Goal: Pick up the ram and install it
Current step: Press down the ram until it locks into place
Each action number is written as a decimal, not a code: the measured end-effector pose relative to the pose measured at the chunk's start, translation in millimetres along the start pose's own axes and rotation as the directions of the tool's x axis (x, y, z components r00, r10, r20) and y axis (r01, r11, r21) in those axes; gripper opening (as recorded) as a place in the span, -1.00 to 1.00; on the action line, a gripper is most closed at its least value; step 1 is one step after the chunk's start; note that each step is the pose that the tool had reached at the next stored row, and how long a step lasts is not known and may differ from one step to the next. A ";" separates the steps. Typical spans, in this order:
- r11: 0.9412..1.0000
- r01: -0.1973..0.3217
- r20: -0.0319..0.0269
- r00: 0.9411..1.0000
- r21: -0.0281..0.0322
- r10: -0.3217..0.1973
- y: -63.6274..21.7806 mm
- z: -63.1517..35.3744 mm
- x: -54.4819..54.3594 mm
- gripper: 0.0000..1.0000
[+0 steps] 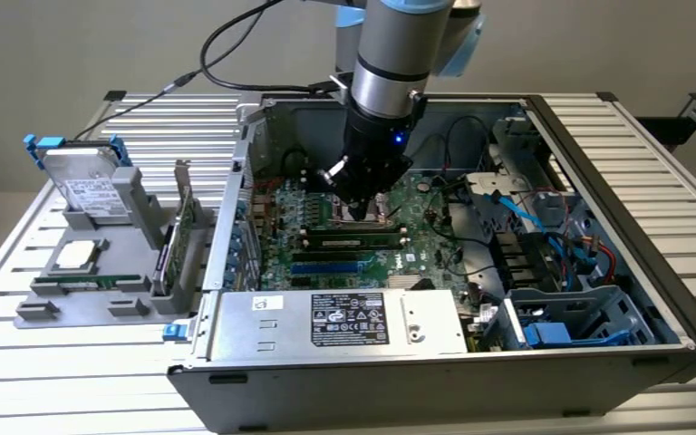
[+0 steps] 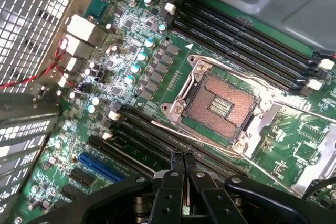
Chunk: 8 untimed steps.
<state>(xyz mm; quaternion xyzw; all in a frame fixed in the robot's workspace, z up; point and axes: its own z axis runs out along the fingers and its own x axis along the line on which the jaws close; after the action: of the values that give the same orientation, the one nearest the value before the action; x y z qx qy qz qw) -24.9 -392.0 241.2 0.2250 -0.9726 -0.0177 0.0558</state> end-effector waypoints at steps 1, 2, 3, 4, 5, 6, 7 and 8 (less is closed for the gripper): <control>1.000 -0.015 0.001 1.000 -0.001 0.015 0.0 0.0 0.0 -0.80; 1.000 -0.029 0.002 1.000 -0.003 0.029 0.0 0.0 0.0 -0.80; 0.999 -0.042 0.004 0.999 -0.004 0.042 0.0 0.0 0.0 -0.80; 0.998 -0.056 0.005 0.998 -0.005 0.056 0.0 0.0 0.0 -0.80; 0.998 -0.069 0.008 0.998 -0.006 0.069 0.0 0.0 0.0 -0.80; 0.997 -0.082 0.010 0.997 -0.006 0.082 -0.1 0.0 0.0 -0.80; 0.995 -0.096 0.012 0.995 -0.007 0.096 0.0 0.0 0.0 -0.80; 0.994 -0.110 0.014 0.994 -0.008 0.110 0.0 0.1 0.0 -0.80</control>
<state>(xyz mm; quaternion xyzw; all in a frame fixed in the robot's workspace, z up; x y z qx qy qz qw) -24.9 -392.0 241.1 0.1707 -0.9838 -0.0199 0.0504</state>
